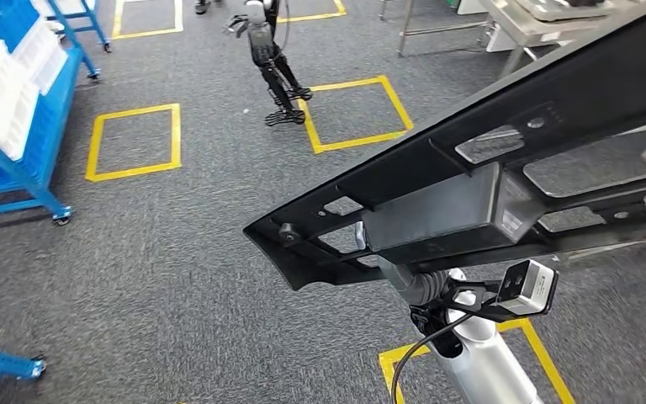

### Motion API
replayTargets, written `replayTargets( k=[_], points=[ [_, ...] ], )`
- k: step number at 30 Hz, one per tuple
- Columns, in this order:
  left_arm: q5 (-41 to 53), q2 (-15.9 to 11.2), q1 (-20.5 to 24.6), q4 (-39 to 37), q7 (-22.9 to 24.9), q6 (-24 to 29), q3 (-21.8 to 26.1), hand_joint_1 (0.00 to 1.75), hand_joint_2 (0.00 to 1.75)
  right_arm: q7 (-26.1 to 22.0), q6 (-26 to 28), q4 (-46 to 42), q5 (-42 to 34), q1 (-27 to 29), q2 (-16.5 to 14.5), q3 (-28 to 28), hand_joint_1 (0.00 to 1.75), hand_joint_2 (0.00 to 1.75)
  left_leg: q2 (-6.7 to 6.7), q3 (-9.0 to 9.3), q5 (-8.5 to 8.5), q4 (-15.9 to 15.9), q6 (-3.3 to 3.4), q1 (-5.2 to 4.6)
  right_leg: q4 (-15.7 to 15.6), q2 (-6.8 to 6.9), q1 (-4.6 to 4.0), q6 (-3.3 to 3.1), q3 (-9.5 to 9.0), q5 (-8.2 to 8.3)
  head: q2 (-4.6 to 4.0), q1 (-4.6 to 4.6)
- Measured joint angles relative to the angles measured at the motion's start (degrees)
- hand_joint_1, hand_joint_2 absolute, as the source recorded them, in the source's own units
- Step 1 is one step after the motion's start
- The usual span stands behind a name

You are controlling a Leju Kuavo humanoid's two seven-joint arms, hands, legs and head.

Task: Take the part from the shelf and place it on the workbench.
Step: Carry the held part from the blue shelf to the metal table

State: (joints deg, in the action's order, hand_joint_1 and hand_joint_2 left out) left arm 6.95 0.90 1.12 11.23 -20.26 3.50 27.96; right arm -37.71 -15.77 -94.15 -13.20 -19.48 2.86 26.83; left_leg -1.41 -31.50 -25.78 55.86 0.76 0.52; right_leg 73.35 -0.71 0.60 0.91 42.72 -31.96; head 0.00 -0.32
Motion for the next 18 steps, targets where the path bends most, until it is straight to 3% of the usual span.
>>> replayTargets(
  k=[1, 2, 3, 5, 7, 9, 11, 13, 15, 16, 17, 18],
  points=[
    [0.1, 0.0, 0.0, 0.0, 0.0, 0.0, 0.0, 0.00, 1.75, 0.0, 0.0, 0.0, 0.0, 0.3, 0.0, -0.1, 1.75, 1.75, -0.71, 0.02, -0.11, 0.1, -0.06, 0.01, 0.6, 0.19, 0.14, 0.16, 0.22, 0.32, 0.00, -0.01],
    [0.2, 0.0, 0.0, 0.0, 0.0, 0.1, 0.0, 0.00, 1.75, 0.0, 0.0, 0.0, 0.0, 0.5, 0.1, -0.1, 1.75, 1.75, -1.38, 0.06, -0.25, 0.1, -0.18, 0.02, -1.2, 0.52, 0.25, 0.26, -0.74, 1.60, 0.00, -0.02],
    [0.3, 0.1, 0.0, 0.0, 0.1, 0.1, 0.0, 0.00, 1.75, 0.0, 0.0, 0.0, 0.0, 0.6, 0.1, -0.3, 1.75, 1.75, -2.01, 0.14, -0.44, 0.3, -0.34, 0.02, -4.9, 1.33, 0.28, 0.27, -2.76, 3.48, 0.00, -0.02],
    [0.3, 0.1, 0.1, 0.0, 0.1, 0.0, 0.0, 0.00, 1.75, 0.0, 0.0, -0.3, 0.0, 0.6, 0.1, -0.5, 1.75, 1.75, -3.05, 0.29, -0.98, 0.7, -0.87, -0.19, -12.5, 3.91, -0.05, -0.18, -6.77, 5.89, 0.00, 0.01],
    [0.4, 0.1, 0.2, 0.0, 0.1, 0.0, 0.0, 0.00, 1.75, -0.1, 0.0, -0.5, 0.0, 0.6, 0.1, -0.7, 1.75, 1.75, -4.00, 0.47, -1.43, 1.0, -1.55, -0.44, -15.2, 4.73, -0.49, -0.90, -8.07, 6.15, -0.01, 0.09],
    [0.4, 0.1, 0.4, 0.0, 0.2, 0.0, 0.0, 0.00, 1.75, -0.1, 0.0, -0.7, 0.0, 0.7, 0.1, -0.9, 1.75, 1.75, -4.82, 0.73, -1.79, 1.1, -2.20, -0.35, -15.3, 3.26, -0.48, -1.54, -8.02, 6.30, -0.01, 0.10],
    [0.4, 0.2, 0.5, 0.0, 0.3, 0.0, 0.0, 0.00, 1.75, -0.1, 0.0, -0.9, 0.0, 0.7, 0.1, -1.0, 1.75, 1.75, -3.22, 0.18, -3.33, 3.0, -2.78, -0.05, -15.6, 2.00, -0.23, -2.17, -8.21, 6.50, 0.00, 0.21],
    [0.5, 0.2, 0.3, 0.0, 0.4, -0.1, 0.0, 0.00, 1.75, -0.1, 0.0, -1.0, 0.0, 0.7, 0.1, -1.1, 1.75, 1.75, -0.43, -2.64, -6.82, 9.4, -3.16, 0.18, -15.7, 0.78, -0.15, -2.62, -8.36, 6.54, 0.00, 0.38],
    [0.5, 0.2, 0.2, 0.0, 0.5, -0.2, 0.0, 0.00, 1.75, -0.1, 0.0, -1.0, 0.0, 1.0, 0.0, -1.1, 1.75, 1.75, 0.63, -6.36, -9.44, 16.7, -3.32, 0.21, -15.7, -0.68, -0.26, -2.80, -8.41, 6.51, 0.00, 0.42],
    [0.5, 0.3, 0.1, 0.0, 0.5, -0.2, 0.0, 0.00, 1.75, 0.0, 0.0, -0.9, 0.1, 1.2, 0.0, -1.1, 1.75, 1.75, 0.77, -7.27, -9.23, 18.1, -3.31, 0.21, -15.6, -1.48, -0.30, -2.81, -8.47, 6.50, 0.00, 0.43],
    [0.5, 0.3, 0.1, 0.0, 0.5, -0.3, 0.0, 0.00, 1.75, 0.0, 0.0, -0.9, 0.1, 1.3, 0.0, -1.1, 1.75, 1.75, 0.89, -7.06, -7.81, 17.0, -3.20, 0.21, -15.6, -2.27, -0.32, -2.79, -8.56, 6.48, 0.00, 0.43],
    [0.5, 0.3, 0.2, 0.0, 0.5, -0.3, 0.0, 0.00, 1.75, -0.1, 0.0, -0.8, 0.2, 1.4, 0.0, -1.1, 1.75, 1.75, 1.26, -5.85, -5.58, 13.8, -3.02, 0.21, -15.6, -3.03, -0.32, -2.74, -8.67, 6.45, 0.00, 0.43]
  ],
)
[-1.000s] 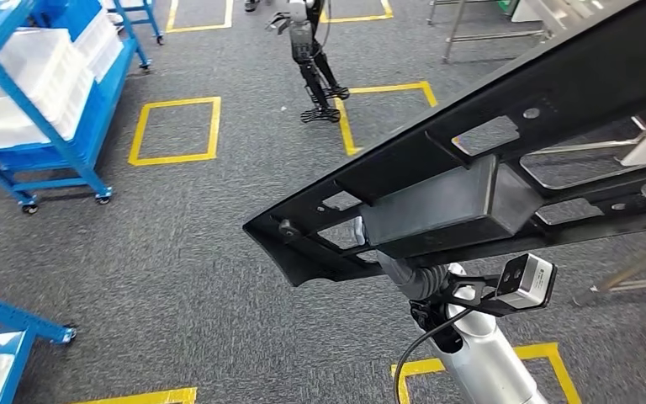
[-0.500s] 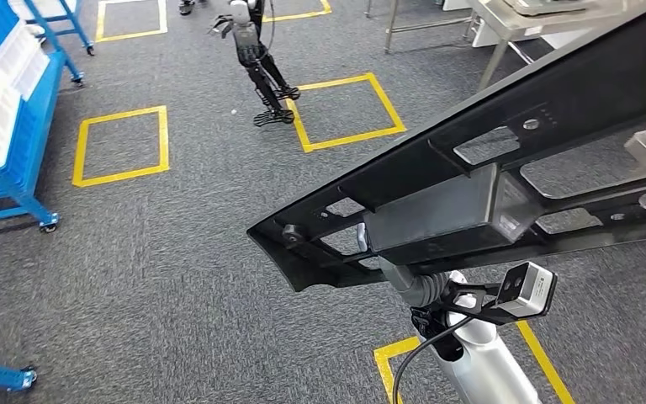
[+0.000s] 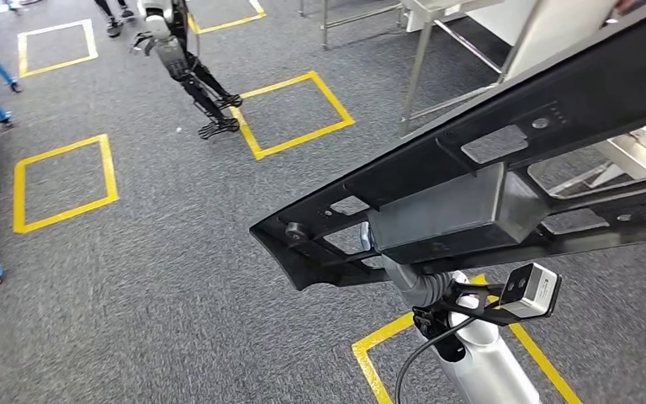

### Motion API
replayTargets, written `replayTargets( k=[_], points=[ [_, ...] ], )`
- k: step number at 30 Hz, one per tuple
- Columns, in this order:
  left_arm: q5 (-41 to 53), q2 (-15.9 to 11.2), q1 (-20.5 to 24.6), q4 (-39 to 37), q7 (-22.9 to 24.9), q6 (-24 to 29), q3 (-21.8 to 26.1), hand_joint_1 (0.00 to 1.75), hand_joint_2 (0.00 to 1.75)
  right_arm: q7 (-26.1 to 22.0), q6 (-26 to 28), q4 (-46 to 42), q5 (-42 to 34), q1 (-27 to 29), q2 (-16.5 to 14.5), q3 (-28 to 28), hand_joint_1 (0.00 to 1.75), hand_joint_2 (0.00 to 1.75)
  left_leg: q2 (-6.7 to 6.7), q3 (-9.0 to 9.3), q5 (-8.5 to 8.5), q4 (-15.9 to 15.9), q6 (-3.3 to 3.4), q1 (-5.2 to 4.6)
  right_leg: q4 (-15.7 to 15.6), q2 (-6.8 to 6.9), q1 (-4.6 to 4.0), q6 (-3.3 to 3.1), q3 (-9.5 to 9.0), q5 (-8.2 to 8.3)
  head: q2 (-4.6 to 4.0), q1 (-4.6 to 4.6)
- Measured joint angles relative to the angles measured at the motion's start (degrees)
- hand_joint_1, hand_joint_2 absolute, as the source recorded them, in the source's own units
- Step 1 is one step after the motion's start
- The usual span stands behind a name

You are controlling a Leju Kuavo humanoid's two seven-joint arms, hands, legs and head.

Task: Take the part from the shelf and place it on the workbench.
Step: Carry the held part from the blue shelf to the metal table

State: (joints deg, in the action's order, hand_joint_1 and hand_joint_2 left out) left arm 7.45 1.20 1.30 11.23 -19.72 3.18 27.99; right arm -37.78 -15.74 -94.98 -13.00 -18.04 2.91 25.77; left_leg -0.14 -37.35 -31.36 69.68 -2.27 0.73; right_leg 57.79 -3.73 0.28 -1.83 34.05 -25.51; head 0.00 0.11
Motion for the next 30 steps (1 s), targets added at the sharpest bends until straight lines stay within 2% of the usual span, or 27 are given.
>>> replayTargets(
  k=[2, 3, 4, 6, 7, 9, 10, 11, 12, 13, 14, 15, 17, 18, 19, 21, 22, 23, 24, 26, 27, 28, 29, 30],
  points=[
    [0.0, 0.0, 0.0, 0.0, 0.0, -0.1, 0.1, 0.00, 1.75, 0.0, 0.0, 0.1, 0.1, -0.1, 0.0, 0.0, 1.75, 1.75, 2.66, 3.25, 3.87, -8.0, 0.54, 0.10, 0.2, -1.47, 0.04, 0.26, -0.02, -0.08, 0.00, -0.03],
    [-0.1, 0.0, 0.0, 0.0, 0.0, -0.1, 0.1, 0.00, 1.75, -0.1, 0.0, 0.3, 0.1, -0.2, 0.0, 0.0, 1.75, 1.75, 3.92, 4.37, 4.70, -10.6, 0.75, 0.11, 0.2, -2.15, 0.13, 0.55, 0.14, -0.04, 0.00, 0.01],
    [-0.1, 0.0, 0.0, 0.0, 0.0, -0.1, 0.2, 0.00, 1.75, -0.1, 0.0, 0.4, 0.2, -0.4, 0.0, 0.0, 1.75, 1.75, 4.77, 4.92, 4.82, -11.9, 0.96, 0.07, 0.3, -2.79, 0.28, 0.92, 0.36, 0.04, 0.00, 0.00],
    [-0.1, 0.0, 0.2, 0.0, 0.0, -0.1, 0.4, 0.00, 1.75, -0.1, 0.0, 0.7, 0.2, -0.6, 0.0, 0.0, 1.75, 1.75, 4.11, 5.24, 4.79, -12.5, 1.37, 0.01, 0.1, -3.94, 0.50, 1.79, 0.71, 0.31, 0.00, 0.04],
    [-0.1, 0.1, 0.3, 0.0, 0.0, -0.2, 0.4, 0.00, 1.75, -0.1, 0.0, 0.7, 0.2, -0.7, 0.0, 0.0, 1.75, 1.75, 3.44, 5.44, 4.98, -12.9, 1.73, 0.08, 0.3, -3.47, 0.44, 2.11, 0.85, 0.17, -0.01, 0.00],
    [-0.1, 0.1, 0.3, 0.0, 0.0, -0.2, 0.5, 0.00, 1.75, -0.1, -0.1, 0.9, 0.2, -1.1, 0.0, 0.0, 1.75, 1.75, 1.91, 5.83, 5.38, -13.7, 2.41, 0.31, 3.4, -0.61, 0.15, 2.52, 2.36, -1.82, -0.01, -0.29],
    [-0.1, 0.2, 0.2, 0.0, 0.0, -0.2, 0.6, 0.00, 1.75, -0.1, -0.2, 1.0, 0.2, -1.3, 0.0, 0.0, 1.75, 1.75, 1.12, 5.94, 5.43, -13.9, 2.62, 0.25, 6.8, 1.27, 0.15, 2.63, 3.99, -3.60, -0.01, -0.41],
    [-0.1, 0.2, 0.2, 0.0, 0.0, -0.2, 0.6, 0.00, 1.75, 0.0, -0.2, 1.1, 0.2, -1.5, 0.0, 0.1, 1.75, 1.75, 0.37, 5.93, 5.40, -13.9, 2.73, 0.19, 10.8, 2.35, 0.22, 2.76, 5.98, -5.41, 0.00, -0.53],
    [-0.1, 0.2, 0.1, 0.0, 0.0, -0.2, 0.6, 0.00, 1.75, 0.0, -0.3, 1.3, 0.2, -1.5, 0.0, 0.1, 1.75, 1.75, -0.38, 5.91, 5.34, -13.8, 2.76, 0.14, 14.3, 2.86, 0.34, 2.90, 7.73, -6.60, 0.00, -0.54],
    [-0.1, 0.2, 0.1, 0.0, 0.0, -0.2, 0.7, 0.00, 1.75, 0.0, -0.3, 1.5, 0.1, -1.5, 0.0, 0.1, 1.75, 1.75, -1.09, 5.92, 5.26, -13.8, 2.75, 0.12, 16.1, 3.12, 0.47, 3.03, 8.67, -6.81, 0.00, -0.54],
    [-0.1, 0.2, 0.1, 0.0, 0.0, -0.3, 0.7, 0.00, 1.75, 0.0, -0.3, 1.7, 0.1, -1.5, 0.0, 0.1, 1.75, 1.75, -1.77, 5.93, 5.15, -13.7, 2.68, 0.12, 15.6, 3.36, 0.57, 3.11, 8.44, -5.95, 0.00, -0.54],
    [-0.1, 0.2, 0.1, 0.0, 0.0, -0.4, 0.7, 0.00, 1.75, 0.0, -0.3, 1.8, 0.0, -1.6, 0.0, 0.1, 1.75, 1.75, -2.41, 5.98, 5.00, -13.6, 2.58, 0.12, 12.8, 3.80, 0.64, 3.14, 6.98, -4.24, 0.00, -0.54],
    [0.1, 0.2, 0.3, 0.0, -0.1, -0.5, 0.7, 0.00, 1.75, 0.1, -0.3, 2.0, -0.2, -1.9, 0.0, 0.1, 1.75, 1.75, -3.49, 6.10, 4.54, -13.1, 2.11, -0.05, 4.7, 5.89, 0.43, 2.87, 2.63, -1.03, -0.01, -0.54],
    [0.1, 0.2, 0.3, 0.0, -0.1, -0.6, 0.7, 0.00, 1.75, 0.1, -0.3, 2.0, -0.3, -2.0, 0.0, 0.1, 1.75, 1.75, -3.95, 6.16, 4.30, -12.9, 1.80, -0.19, 1.9, 6.64, 0.25, 2.57, 1.17, -0.27, -0.01, -0.50],
    [0.1, 0.2, 0.3, 0.0, -0.1, -0.6, 0.7, 0.00, 1.75, 0.2, -0.3, 2.0, -0.4, -2.2, 0.0, 0.1, 1.75, 1.75, -4.35, 6.23, 4.08, -12.8, 1.45, -0.35, 0.5, 7.04, 0.07, 2.25, 0.52, -0.12, -0.01, -0.48],
    [0.2, 0.2, 0.5, 0.0, -0.2, -0.6, 0.7, 0.00, 1.75, 0.2, -0.3, 2.1, -0.5, -2.3, -0.1, 0.1, 1.75, 1.75, -5.29, 6.47, 3.84, -12.8, 0.83, -0.40, 0.3, 6.01, -0.07, 1.59, 0.63, -0.18, 0.00, -0.45],
    [0.2, 0.2, 0.6, 0.0, -0.2, -0.6, 0.7, 0.00, 1.75, 0.2, -0.3, 2.1, -0.5, -2.3, -0.1, 0.1, 1.75, 1.75, -5.17, 6.53, 3.58, -12.6, 0.49, -0.28, 0.2, 5.46, 0.02, 1.29, 0.61, -0.07, 0.00, -0.44],
    [0.2, 0.2, 0.6, 0.0, -0.2, -0.7, 0.7, 0.00, 1.75, 0.2, -0.3, 2.1, -0.5, -2.3, -0.1, 0.1, 1.75, 1.75, -4.44, 6.29, 2.93, -11.8, 0.19, -0.12, 0.0, 4.91, 0.13, 0.95, 0.57, 0.05, 0.00, -0.40],
    [0.2, 0.2, 0.6, 0.0, -0.2, -0.7, 0.7, 0.00, 1.75, 0.2, -0.3, 2.1, -0.5, -2.4, -0.2, 0.1, 1.75, 1.75, -3.32, 5.53, 1.68, -10.0, -0.08, 0.02, -0.1, 4.40, 0.27, 0.65, 0.51, 0.18, 0.00, -0.35],
    [0.2, 0.2, 0.5, 0.0, -0.2, -0.7, 0.7, 0.00, 1.75, 0.2, -0.2, 2.2, -0.5, -2.6, -0.4, 0.2, 1.75, 1.75, -1.03, 2.14, -2.07, -2.7, -0.41, 0.18, -0.1, 3.32, 0.32, 0.30, 0.49, 0.25, 0.00, -0.22],
    [0.2, 0.2, 0.4, 0.0, -0.2, -0.7, 0.7, 0.00, 1.75, 0.3, -0.2, 2.3, -0.5, -2.6, -0.4, 0.2, 1.75, 1.75, -0.63, 0.16, -3.57, 1.3, -0.49, 0.20, -0.1, 2.67, 0.26, 0.22, 0.49, 0.25, 0.00, -0.21],
    [0.2, 0.2, 0.3, 0.0, -0.2, -0.7, 0.8, 0.00, 1.75, 0.5, -0.2, 2.4, -0.6, -2.5, -0.4, 0.2, 1.75, 1.75, -0.46, -1.26, -4.10, 3.9, -0.50, 0.19, -0.1, 1.94, 0.21, 0.20, 0.48, 0.24, 0.00, -0.20],
    [0.3, 0.2, 0.2, 0.0, -0.2, -0.8, 0.8, 0.00, 1.75, 0.7, -0.1, 2.5, -0.6, -2.5, -0.4, 0.2, 1.75, 1.75, -0.39, -1.71, -3.44, 4.3, -0.41, 0.19, -0.1, 1.20, 0.16, 0.20, 0.43, 0.24, 0.00, -0.20],
    [0.3, 0.1, 0.2, 0.0, -0.2, -0.8, 0.8, 0.00, 1.75, 0.8, 0.0, 2.5, -0.7, -2.5, -0.4, 0.2, 1.75, 1.75, -0.20, -0.97, -1.63, 2.3, -0.23, 0.19, 0.0, 0.46, 0.12, 0.21, 0.35, 0.24, 0.00, -0.20]
  ],
)
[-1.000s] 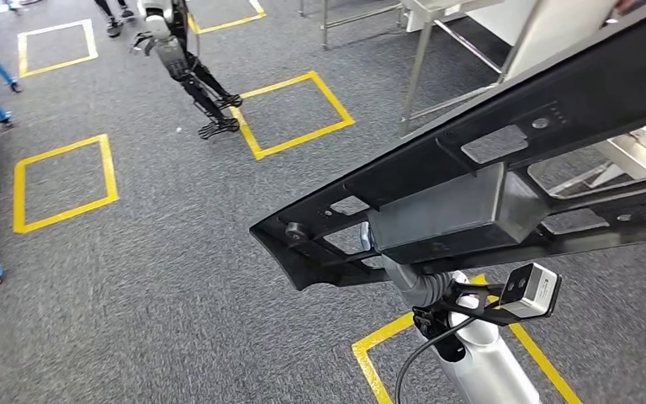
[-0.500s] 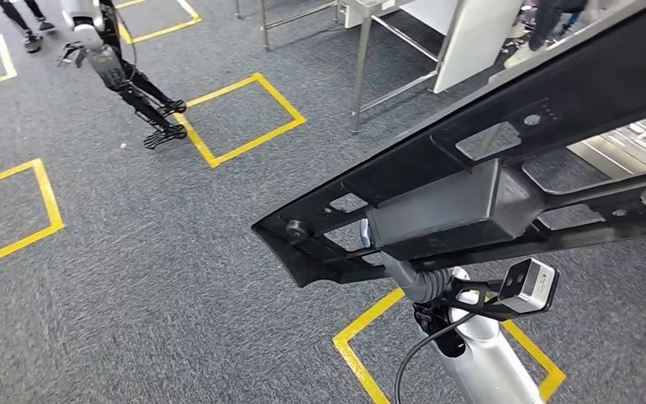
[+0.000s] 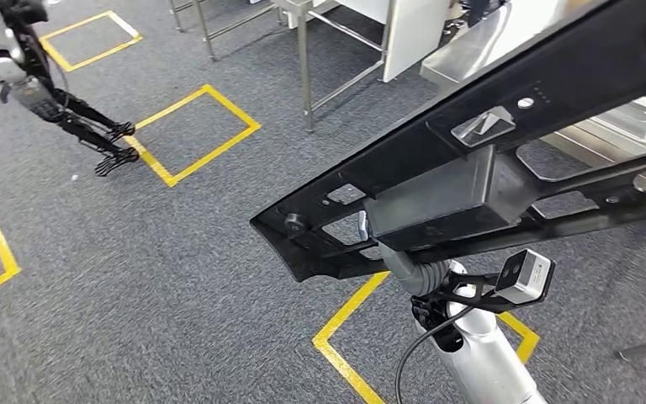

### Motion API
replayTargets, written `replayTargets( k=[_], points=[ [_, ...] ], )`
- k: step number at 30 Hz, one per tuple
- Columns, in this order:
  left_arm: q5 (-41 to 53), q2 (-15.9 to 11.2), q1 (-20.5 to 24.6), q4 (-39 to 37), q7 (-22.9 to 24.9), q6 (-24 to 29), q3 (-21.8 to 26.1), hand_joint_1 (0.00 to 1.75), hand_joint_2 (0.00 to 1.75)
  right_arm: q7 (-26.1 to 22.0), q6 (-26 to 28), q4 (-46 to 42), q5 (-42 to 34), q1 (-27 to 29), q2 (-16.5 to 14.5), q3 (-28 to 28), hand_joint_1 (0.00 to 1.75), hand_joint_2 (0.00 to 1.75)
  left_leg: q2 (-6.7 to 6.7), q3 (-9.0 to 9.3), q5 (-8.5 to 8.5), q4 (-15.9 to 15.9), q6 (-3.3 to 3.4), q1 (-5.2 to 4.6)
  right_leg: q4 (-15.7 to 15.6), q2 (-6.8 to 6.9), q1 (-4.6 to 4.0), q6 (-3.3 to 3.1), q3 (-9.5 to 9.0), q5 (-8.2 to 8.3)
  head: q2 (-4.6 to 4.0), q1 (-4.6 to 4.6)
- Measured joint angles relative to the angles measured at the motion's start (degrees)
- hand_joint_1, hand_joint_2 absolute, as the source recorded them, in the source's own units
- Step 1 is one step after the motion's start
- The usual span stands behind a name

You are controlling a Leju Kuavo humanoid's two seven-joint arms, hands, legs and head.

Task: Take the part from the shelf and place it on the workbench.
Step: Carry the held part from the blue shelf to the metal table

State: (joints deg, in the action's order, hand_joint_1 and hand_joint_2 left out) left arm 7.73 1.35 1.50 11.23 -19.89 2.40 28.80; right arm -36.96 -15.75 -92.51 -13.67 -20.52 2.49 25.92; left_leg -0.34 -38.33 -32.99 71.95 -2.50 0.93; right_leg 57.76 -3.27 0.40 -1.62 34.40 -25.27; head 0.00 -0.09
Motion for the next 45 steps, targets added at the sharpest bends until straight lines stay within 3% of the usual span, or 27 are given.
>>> replayTargets(
  k=[2, 3, 5, 7, 9, 11, 13, 14, 15, 18, 20, 22, 27, 30, 31, 32, 34, 35, 37, 38, 40, 41, 43, 45],
  points=[
    [0.0, -0.1, 0.0, 0.0, 0.0, 0.0, 0.1, 0.00, 1.75, 0.1, 0.1, 0.0, -0.1, 0.0, 0.0, 0.0, 1.75, 1.75, 2.12, 3.36, 4.32, -7.9, 0.68, 0.03, 0.1, -1.38, -0.07, 0.13, -0.15, -0.03, 0.00, -0.03],
    [0.0, -0.1, 0.0, 0.0, 0.0, 0.0, 0.1, 0.00, 1.75, 0.1, 0.1, 0.0, -0.1, 0.0, -0.1, 0.0, 1.75, 1.75, 3.40, 4.85, 5.61, -11.4, 1.00, 0.06, 0.1, -2.04, -0.06, 0.34, -0.09, -0.02, 0.00, -0.04],
    [0.0, -0.2, 0.1, 0.0, 0.1, 0.0, 0.2, 0.00, 1.75, 0.2, 0.1, 0.0, -0.2, 0.0, -0.2, 0.0, 1.75, 1.75, 4.82, 6.15, 5.99, -14.3, 1.48, -0.07, 0.2, -3.24, 0.18, 1.04, 0.28, 0.16, 0.00, 0.01],
    [0.0, -0.1, 0.3, 0.0, 0.1, 0.0, 0.3, 0.00, 1.75, 0.2, 0.2, 0.0, -0.2, 0.1, -0.3, 0.0, 1.75, 1.75, 3.69, 6.48, 6.21, -14.9, 1.88, -0.09, 0.0, -4.12, 0.41, 1.83, 0.54, 0.38, 0.00, 0.09],
    [0.0, -0.1, 0.4, 0.0, 0.1, 0.0, 0.3, 0.00, 1.75, 0.2, 0.4, 0.0, -0.2, 0.0, -0.3, 0.0, 1.75, 1.75, 2.26, 6.89, 6.68, -15.8, 2.54, 0.19, 1.7, -2.00, 0.18, 2.41, 1.41, -0.87, 0.00, -0.28],
    [0.0, 0.0, 0.3, 0.0, 0.1, -0.1, 0.4, 0.00, 1.75, 0.2, 0.4, 0.0, -0.2, -0.1, -0.3, 0.0, 1.75, 1.75, 0.75, 7.08, 6.85, -16.3, 3.02, 0.20, 7.8, 1.39, 0.12, 2.86, 4.38, -4.30, 0.00, -0.72],
    [0.0, 0.0, 0.2, 0.0, 0.1, -0.1, 0.6, 0.00, 1.75, 0.2, 0.4, 0.0, -0.2, 0.0, -0.3, 0.0, 1.75, 1.75, -0.76, 7.05, 6.74, -16.3, 3.13, 0.08, 14.7, 2.57, 0.39, 3.27, 7.67, -6.94, 0.00, -0.80],
    [0.0, 0.0, 0.2, 0.0, 0.1, -0.1, 0.6, 0.00, 1.75, 0.2, 0.5, 0.0, -0.2, 0.1, -0.3, 0.0, 1.75, 1.75, -1.48, 7.05, 6.66, -16.2, 3.07, 0.06, 15.7, 2.79, 0.51, 3.43, 8.13, -6.83, 0.00, -0.81],
    [0.0, 0.0, 0.2, 0.0, 0.1, -0.1, 0.6, 0.00, 1.75, 0.2, 0.5, 0.0, -0.2, 0.1, -0.3, 0.0, 1.75, 1.75, -2.15, 7.08, 6.54, -16.1, 2.97, 0.06, 14.4, 3.06, 0.61, 3.53, 7.34, -5.65, 0.00, -0.81],
    [0.0, 0.0, 0.3, 0.0, 0.1, -0.2, 0.6, 0.00, 1.75, 0.2, 0.5, 0.0, -0.2, 0.0, -0.3, 0.0, 1.75, 1.75, -3.80, 7.24, 5.83, -15.4, 2.29, -0.14, 3.1, 5.89, 0.42, 3.08, 1.36, -1.08, 0.00, -0.80],
    [0.0, 0.0, 0.4, 0.0, 0.1, -0.2, 0.6, 0.00, 1.75, 0.2, 0.5, 0.0, -0.2, -0.1, -0.4, 0.0, 1.75, 1.75, -4.54, 7.31, 5.44, -15.0, 1.69, -0.44, 0.1, 6.98, 0.00, 2.36, -0.13, -0.57, -0.01, -0.73],
    [0.0, 0.0, 0.4, 0.0, 0.1, -0.2, 0.6, 0.00, 1.75, 0.2, 0.5, -0.1, -0.2, -0.1, -0.4, 0.0, 1.75, 1.75, -4.90, 7.38, 5.34, -15.0, 1.43, -0.54, 0.2, 6.38, -0.14, 2.04, 0.01, -0.54, -0.02, -0.69],
    [0.0, 0.0, 0.4, 0.0, 0.1, -0.2, 0.6, 0.00, 1.75, 0.2, 0.5, -0.1, -0.2, -0.1, -0.4, 0.0, 1.75, 1.75, -5.02, 7.42, 5.32, -15.0, 1.35, -0.55, 0.3, 6.25, -0.17, 1.99, 0.05, -0.56, -0.01, -0.70],
    [0.0, 0.0, 0.5, 0.0, 0.1, -0.2, 0.6, 0.00, 1.75, 0.2, 0.5, -0.1, -0.2, -0.1, -0.4, 0.0, 1.75, 1.75, -5.71, 7.65, 5.17, -15.1, 0.82, -0.44, 0.0, 5.28, -0.04, 1.44, 0.03, -0.42, 0.00, -0.72],
    [0.1, 0.0, 0.5, 0.0, 0.1, -0.3, 0.7, 0.00, 1.75, 0.2, 0.5, -0.1, -0.2, -0.1, -0.5, 0.0, 1.75, 1.75, -4.65, 6.83, 3.70, -13.0, 0.50, -0.29, -0.2, 4.53, 0.11, 1.06, -0.06, -0.28, 0.00, -0.60],
    [0.1, 0.0, 0.5, 0.0, 0.1, -0.3, 0.7, 0.00, 1.75, 0.2, 0.5, -0.1, -0.2, -0.1, -0.6, 0.0, 1.75, 1.75, -3.28, 4.78, 2.03, -8.7, 0.29, -0.16, -0.3, 3.16, 0.21, 0.72, -0.20, -0.14, 0.00, -0.46],
    [0.3, 0.0, 0.2, 0.0, 0.0, -0.5, 0.9, 0.00, 1.75, 0.3, 0.5, -0.2, -0.3, 0.0, -0.8, 0.0, 1.75, 1.75, -0.06, 2.10, 1.03, -3.6, 0.36, 0.05, -0.4, 0.25, 0.11, 0.34, -0.45, -0.02, 0.00, -0.17],
    [0.4, 0.0, 0.1, 0.0, 0.0, -0.5, 1.0, 0.00, 1.75, 0.3, 0.4, -0.2, -0.4, 0.1, -0.9, 0.0, 1.75, 1.75, 1.07, 2.50, 2.84, -5.3, 0.70, 0.04, -0.3, -1.06, 0.02, 0.34, -0.52, -0.03, 0.00, -0.16],
    [0.5, -0.1, 0.1, 0.0, 0.0, -0.5, 1.1, 0.00, 1.75, 0.3, 0.4, -0.2, -0.4, 0.1, -1.0, 0.0, 1.75, 1.75, 3.59, 5.61, 5.75, -12.6, 1.35, 0.08, -0.2, -2.45, -0.03, 0.70, -0.38, 0.03, -0.01, -0.19],
    [0.5, -0.1, 0.2, 0.0, 0.1, -0.5, 1.2, 0.00, 1.75, 0.3, 0.4, -0.2, -0.4, 0.1, -1.0, 0.0, 1.75, 1.75, 4.46, 6.31, 6.02, -14.2, 1.56, 0.02, -0.2, -3.05, 0.09, 1.03, -0.16, 0.12, -0.01, -0.17],
    [0.5, -0.1, 0.3, 0.0, 0.1, -0.5, 1.2, 0.00, 1.75, 0.4, 0.4, -0.1, -0.4, 0.2, -1.1, 0.0, 1.75, 1.75, 4.00, 6.63, 5.88, -14.8, 1.84, -0.16, -0.3, -4.29, 0.40, 1.90, 0.24, 0.42, -0.01, -0.05],
    [0.5, -0.1, 0.4, 0.0, 0.1, -0.5, 1.2, 0.00, 1.75, 0.4, 0.4, -0.1, -0.4, 0.3, -1.1, 0.0, 1.75, 1.75, 3.33, 6.75, 6.08, -15.1, 2.13, -0.11, -0.2, -4.16, 0.44, 2.24, 0.36, 0.38, -0.01, -0.03],
    [0.5, 0.1, 0.5, 0.0, 0.1, -0.6, 1.2, 0.00, 1.75, 0.4, 0.4, -0.1, -0.3, 0.1, -1.1, -0.1, 1.75, 1.75, 1.86, 7.03, 6.50, -15.8, 2.78, 0.12, 2.3, -1.59, 0.21, 2.73, 1.63, -1.31, -0.01, -0.28],
    [0.5, 0.1, 0.4, 0.0, 0.1, -0.6, 1.3, 0.00, 1.75, 0.4, 0.3, 0.0, -0.3, -0.1, -1.1, -0.1, 1.75, 1.75, 0.43, 7.08, 6.59, -16.1, 3.15, 0.12, 9.1, 1.71, 0.19, 3.04, 4.90, -4.93, 0.00, -0.54]
  ],
)
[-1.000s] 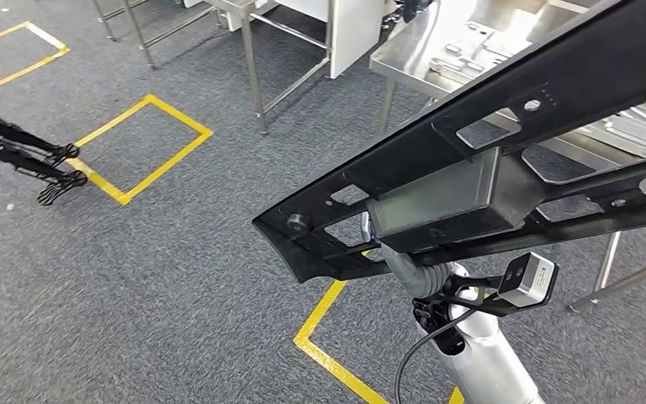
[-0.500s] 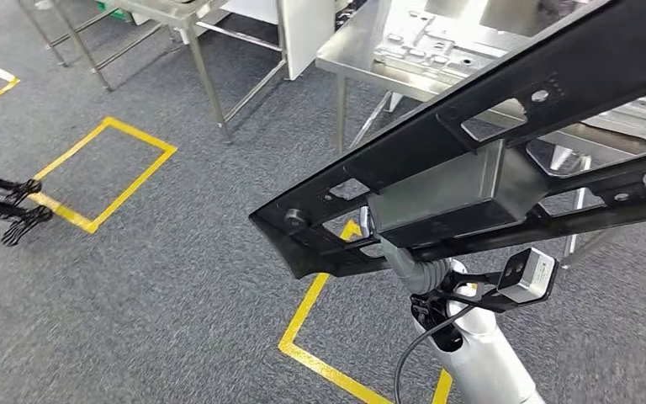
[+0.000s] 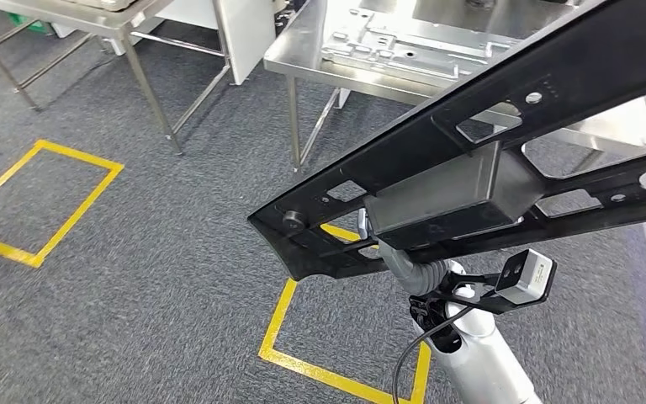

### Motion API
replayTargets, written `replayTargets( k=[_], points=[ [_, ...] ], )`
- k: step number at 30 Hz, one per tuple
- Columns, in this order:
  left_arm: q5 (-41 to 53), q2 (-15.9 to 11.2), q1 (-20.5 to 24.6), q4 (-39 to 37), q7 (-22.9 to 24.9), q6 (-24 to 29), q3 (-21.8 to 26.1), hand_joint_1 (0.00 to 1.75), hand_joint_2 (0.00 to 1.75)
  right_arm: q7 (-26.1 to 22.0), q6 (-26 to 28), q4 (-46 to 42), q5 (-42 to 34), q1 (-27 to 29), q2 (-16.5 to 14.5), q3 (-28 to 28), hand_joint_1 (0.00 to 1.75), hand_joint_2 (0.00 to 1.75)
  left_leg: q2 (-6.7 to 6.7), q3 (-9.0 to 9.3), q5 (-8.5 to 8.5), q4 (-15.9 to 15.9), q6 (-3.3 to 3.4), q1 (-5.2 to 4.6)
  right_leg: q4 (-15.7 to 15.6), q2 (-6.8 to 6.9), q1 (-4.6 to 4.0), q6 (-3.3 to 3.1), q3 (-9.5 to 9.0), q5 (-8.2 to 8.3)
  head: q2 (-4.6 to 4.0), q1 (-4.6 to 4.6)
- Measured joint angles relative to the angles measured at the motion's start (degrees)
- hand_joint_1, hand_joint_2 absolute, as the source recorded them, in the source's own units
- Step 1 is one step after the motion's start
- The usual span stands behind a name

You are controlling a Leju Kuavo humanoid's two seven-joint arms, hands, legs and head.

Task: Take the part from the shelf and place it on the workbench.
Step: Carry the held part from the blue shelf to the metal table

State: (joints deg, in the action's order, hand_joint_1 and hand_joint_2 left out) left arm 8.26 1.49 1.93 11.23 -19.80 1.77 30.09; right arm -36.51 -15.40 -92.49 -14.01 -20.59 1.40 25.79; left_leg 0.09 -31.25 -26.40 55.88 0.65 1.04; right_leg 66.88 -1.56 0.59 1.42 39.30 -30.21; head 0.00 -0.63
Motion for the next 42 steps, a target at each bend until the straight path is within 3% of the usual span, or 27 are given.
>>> replayTargets(
  k=[2, 3, 4, 6, 8, 9, 11, 13, 15, 16, 17, 18, 19, 20, 22, 24, 26, 27, 29, 31, 33, 34, 35, 36, 38, 39, 42],
  points=[
    [0.0, 0.0, -0.1, 0.0, 0.0, 0.0, 0.1, 0.00, 1.75, 0.0, 0.0, 0.3, 0.0, 0.1, 0.0, 0.0, 1.75, 1.75, -1.46, -0.07, -0.09, 0.1, 0.03, -0.08, 6.1, 0.96, 0.21, 0.32, 2.93, -2.08, 0.00, -0.02],
    [0.0, 0.0, -0.2, 0.0, 0.0, 0.0, 0.2, 0.00, 1.75, 0.0, -0.1, 0.4, 0.0, 0.2, 0.0, 0.0, 1.75, 1.75, -2.18, -0.09, -0.17, 0.2, 0.00, -0.09, 6.5, 1.19, 0.29, 0.41, 3.04, -1.66, 0.00, -0.02],
    [0.0, 0.1, -0.2, 0.0, 0.0, 0.0, 0.2, 0.00, 1.75, 0.1, -0.1, 0.4, 0.0, 0.2, 0.0, 0.0, 1.75, 1.75, -2.86, -0.09, -0.29, 0.3, -0.09, -0.10, 4.7, 1.53, 0.33, 0.43, 1.99, -0.31, 0.00, -0.02],
    [0.0, 0.1, 0.0, 0.0, 0.0, 0.0, 0.3, 0.00, 1.75, 0.1, -0.3, 0.5, 0.0, 0.1, 0.0, 0.0, 1.75, 1.75, -3.98, -0.07, -0.68, 0.7, -0.45, -0.17, -3.2, 3.32, 0.15, 0.19, -2.32, 2.95, 0.00, -0.02],
    [0.0, 0.1, 0.1, 0.0, 0.0, 0.0, 0.3, 0.00, 1.75, 0.1, -0.4, 0.5, 0.0, 0.0, 0.0, 0.0, 1.75, 1.75, -4.87, -0.06, -1.14, 1.2, -1.03, -0.46, -8.5, 4.66, -0.22, -0.40, -5.03, 4.37, 0.00, 0.03],
    [0.0, 0.1, 0.1, 0.0, 0.0, 0.0, 0.4, 0.00, 1.75, 0.1, -0.4, 0.5, 0.0, 0.0, 0.0, 0.0, 1.75, 1.75, -5.30, 0.00, -1.28, 1.3, -1.34, -0.60, -9.1, 4.69, -0.38, -0.72, -5.23, 4.26, 0.00, 0.06],
    [-0.1, 0.2, 0.1, 0.0, 0.1, 0.1, 0.4, 0.00, 1.75, 0.1, -0.5, 0.4, 0.0, -0.1, 0.0, 0.0, 1.75, 1.75, -6.08, 0.20, -1.53, 1.3, -1.91, -0.60, -9.2, 3.39, -0.32, -1.29, -5.13, 4.50, 0.00, 0.06],
    [-0.1, 0.2, 0.2, 0.0, 0.2, 0.1, 0.5, 0.00, 1.75, 0.1, -0.6, 0.4, 0.0, -0.2, -0.1, 0.0, 1.75, 1.75, -4.61, -0.31, -3.04, 3.0, -2.49, -0.37, -9.5, 2.30, -0.05, -1.84, -5.25, 4.73, -0.01, 0.14],
    [-0.1, 0.2, 0.2, 0.0, 0.4, 0.1, 0.7, 0.00, 1.75, 0.1, -0.6, 0.4, 0.0, -0.2, -0.3, 0.0, 1.75, 1.75, -1.93, -3.04, -6.54, 9.2, -2.83, -0.21, -9.6, 1.31, 0.07, -2.21, -5.26, 4.88, -0.01, 0.36],
    [-0.1, 0.2, 0.1, 0.0, 0.5, 0.1, 0.8, 0.00, 1.75, 0.1, -0.6, 0.4, 0.0, -0.2, -0.4, 0.0, 1.75, 1.75, -1.21, -4.99, -8.26, 13.3, -2.89, -0.19, -9.6, 0.69, 0.04, -2.32, -5.23, 4.91, -0.01, 0.45],
    [-0.1, 0.2, -0.1, 0.0, 0.6, 0.0, 0.9, 0.00, 1.75, 0.1, -0.7, 0.5, 0.0, 0.0, -0.4, 0.0, 1.75, 1.75, -0.87, -6.64, -9.20, 16.6, -2.91, -0.19, -9.5, -0.01, 0.00, -2.35, -5.22, 4.92, -0.01, 0.49],
    [0.0, 0.1, -0.2, 0.0, 0.7, -0.1, 1.0, 0.00, 1.75, 0.1, -0.7, 0.5, 0.0, 0.1, -0.4, 0.0, 1.75, 1.75, -0.70, -7.48, -9.02, 18.0, -2.86, -0.20, -9.5, -0.77, -0.03, -2.35, -5.25, 4.92, -0.01, 0.49],
    [0.0, 0.1, -0.2, 0.0, 0.8, -0.2, 1.1, 0.00, 1.75, 0.1, -0.7, 0.6, 0.0, 0.1, -0.4, 0.0, 1.75, 1.75, -0.59, -7.25, -7.69, 17.1, -2.74, -0.19, -9.5, -1.54, -0.04, -2.35, -5.31, 4.92, 0.00, 0.49],
    [0.1, 0.1, -0.3, 0.0, 0.9, -0.3, 1.1, 0.00, 1.75, 0.1, -0.7, 0.6, 0.0, 0.1, -0.4, 0.0, 1.75, 1.75, -0.23, -6.01, -5.52, 14.0, -2.57, -0.18, -9.4, -2.29, -0.04, -2.32, -5.40, 4.91, 0.00, 0.49],
    [0.2, 0.1, -0.3, 0.0, 0.9, -0.4, 1.3, 0.00, 1.75, 0.2, -0.7, 0.7, 0.0, 0.0, -0.5, 0.0, 1.75, 1.75, 2.44, -2.69, -1.75, 6.0, -2.01, -0.04, -9.2, -3.71, -0.04, -2.04, -5.38, 4.88, 0.00, 0.44],
    [0.4, 0.0, -0.3, 0.0, 0.9, -0.7, 1.3, 0.00, 1.75, 0.5, -0.2, 0.7, 0.3, -0.1, -0.7, 0.0, 1.75, 1.75, 4.54, -1.06, -0.77, 2.2, -1.53, -0.04, -9.1, -4.94, 0.12, -1.36, -4.96, 5.02, 0.00, 0.47],
    [0.7, 0.0, 0.0, 0.0, 0.8, -1.1, 1.4, 0.00, 1.75, 0.9, 0.7, 0.7, 0.9, -0.1, -0.8, 0.0, 1.75, 1.75, 3.90, -0.91, -0.75, 1.8, -1.02, -0.12, -9.2, -5.95, 0.32, -0.49, -4.56, 5.31, 0.00, 0.54],
    [0.8, 0.0, 0.1, 0.0, 0.7, -1.3, 1.4, 0.00, 1.75, 1.1, 1.1, 0.7, 1.2, -0.1, -0.8, -0.1, 1.75, 1.75, 3.39, -0.82, -0.55, 1.5, -0.64, -0.06, -9.1, -5.48, 0.29, -0.14, -4.40, 5.17, -0.01, 0.51],
    [1.1, 0.0, 0.1, 0.0, 0.5, -1.5, 1.4, 0.00, 1.75, 1.4, 1.6, 0.7, 1.6, -0.2, -0.8, -0.2, 1.75, 1.75, 2.31, -0.60, -0.11, 0.8, 0.14, 0.14, -6.1, -2.56, 0.09, 0.40, -3.03, 3.20, -0.01, 0.21],
    [1.2, 0.0, -0.1, 0.0, 0.4, -1.6, 1.4, 0.00, 1.75, 1.5, 1.9, 0.8, 2.0, -0.1, -0.8, -0.3, 1.75, 1.75, 1.38, -0.62, -0.10, 0.7, 0.52, -0.04, 1.2, 0.36, 0.19, 0.85, 0.37, -0.51, 0.00, -0.09],
    [1.4, 0.0, -0.3, 0.0, 0.2, -1.8, 1.4, 0.00, 1.75, 1.7, 2.1, 0.9, 2.4, 0.3, -0.8, -0.3, 1.75, 1.75, 0.54, -0.69, -0.27, 0.8, 0.59, -0.16, 6.7, 1.02, 0.33, 1.20, 2.95, -2.13, 0.00, -0.10],
    [1.5, 0.0, -0.3, 0.0, 0.1, -1.8, 1.4, 0.00, 1.75, 1.7, 2.2, 0.9, 2.6, 0.4, -0.8, -0.3, 1.75, 1.75, 0.22, -0.67, -0.35, 0.8, 0.55, -0.18, 6.4, 1.12, 0.36, 1.25, 2.69, -1.38, -0.01, -0.11],
    [1.7, 0.1, -0.3, 0.0, 0.0, -1.8, 1.4, 0.00, 1.75, 1.7, 2.3, 0.9, 2.8, 0.6, -0.8, -0.3, 1.75, 1.75, -0.02, -0.58, -0.43, 0.8, 0.46, -0.19, 3.6, 1.22, 0.35, 1.20, 1.16, 0.26, -0.01, -0.11],
    [1.8, 0.1, -0.3, 0.0, 0.0, -1.9, 1.3, 0.00, 1.75, 1.8, 2.3, 0.9, 3.0, 0.6, -0.8, -0.3, 1.75, 1.75, -0.17, -0.45, -0.53, 0.9, 0.33, -0.21, -0.6, 1.44, 0.30, 1.00, -1.20, 2.17, -0.01, -0.11],
    [2.2, 0.1, -0.2, 0.0, -0.1, -1.9, 1.3, 0.00, 1.75, 1.8, 2.4, 0.8, 3.1, 0.6, -0.8, -0.4, 1.75, 1.75, -0.35, -0.28, -0.85, 1.0, -0.15, -0.45, -7.8, 1.94, -0.05, 0.27, -5.06, 4.23, 0.00, -0.09],
    [2.3, 0.1, -0.1, 0.0, -0.2, -1.9, 1.3, 0.00, 1.75, 1.8, 2.4, 0.7, 3.2, 0.7, -0.8, -0.4, 1.75, 1.75, -0.43, -0.22, -1.01, 1.1, -0.44, -0.53, -9.4, 2.10, -0.24, -0.14, -5.89, 4.36, 0.00, -0.08],
    [2.5, 0.1, -0.1, 0.0, -0.3, -1.9, 1.3, 0.00, 1.75, 1.8, 2.4, 0.6, 3.4, 0.8, -0.8, -0.5, 1.75, 1.75, -0.64, 0.09, -1.43, 1.1, -1.35, -0.51, -10.1, 1.88, -0.27, -1.12, -6.32, 4.11, -0.01, -0.04]
  ],
)
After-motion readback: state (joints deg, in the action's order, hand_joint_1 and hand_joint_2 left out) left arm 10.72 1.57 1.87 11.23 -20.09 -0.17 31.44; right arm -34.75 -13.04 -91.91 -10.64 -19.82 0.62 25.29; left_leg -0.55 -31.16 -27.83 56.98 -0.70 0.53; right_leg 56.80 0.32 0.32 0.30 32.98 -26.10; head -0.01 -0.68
